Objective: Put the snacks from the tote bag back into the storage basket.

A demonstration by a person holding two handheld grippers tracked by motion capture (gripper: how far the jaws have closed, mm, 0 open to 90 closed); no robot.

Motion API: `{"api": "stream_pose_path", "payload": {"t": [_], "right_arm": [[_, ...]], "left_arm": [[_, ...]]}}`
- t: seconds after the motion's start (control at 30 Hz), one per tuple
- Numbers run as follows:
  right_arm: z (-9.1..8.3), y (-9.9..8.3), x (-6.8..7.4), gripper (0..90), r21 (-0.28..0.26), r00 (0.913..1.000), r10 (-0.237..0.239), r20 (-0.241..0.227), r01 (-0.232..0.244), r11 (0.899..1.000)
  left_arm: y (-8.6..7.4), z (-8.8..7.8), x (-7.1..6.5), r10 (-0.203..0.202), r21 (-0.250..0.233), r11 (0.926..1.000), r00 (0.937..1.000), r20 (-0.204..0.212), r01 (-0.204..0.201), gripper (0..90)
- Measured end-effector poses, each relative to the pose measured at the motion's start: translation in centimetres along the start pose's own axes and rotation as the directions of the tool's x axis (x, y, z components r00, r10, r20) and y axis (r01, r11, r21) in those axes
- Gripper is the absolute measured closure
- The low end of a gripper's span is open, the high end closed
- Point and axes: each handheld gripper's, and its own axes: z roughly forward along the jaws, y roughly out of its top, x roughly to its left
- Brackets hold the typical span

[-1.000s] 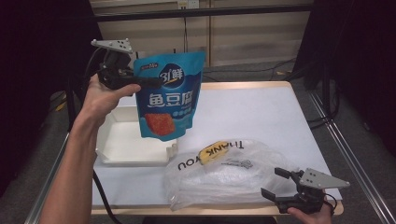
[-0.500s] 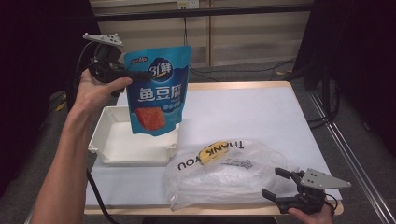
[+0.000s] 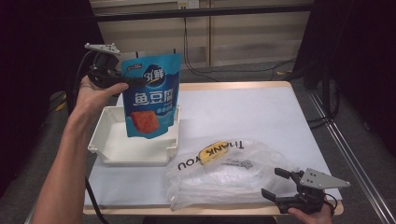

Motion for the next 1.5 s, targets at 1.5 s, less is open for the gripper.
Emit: {"api": "stream_pose_path", "payload": {"t": [1.5], "right_arm": [[0.3, -0.1, -0.1, 13.7, 0.017, 1.0, -0.004, -0.007, 0.004, 1.0]], "left_arm": [[-4.0, 6.5, 4.7, -0.029, -0.024, 0.9993, 0.9984, -0.049, 0.028, 90.0]]}}
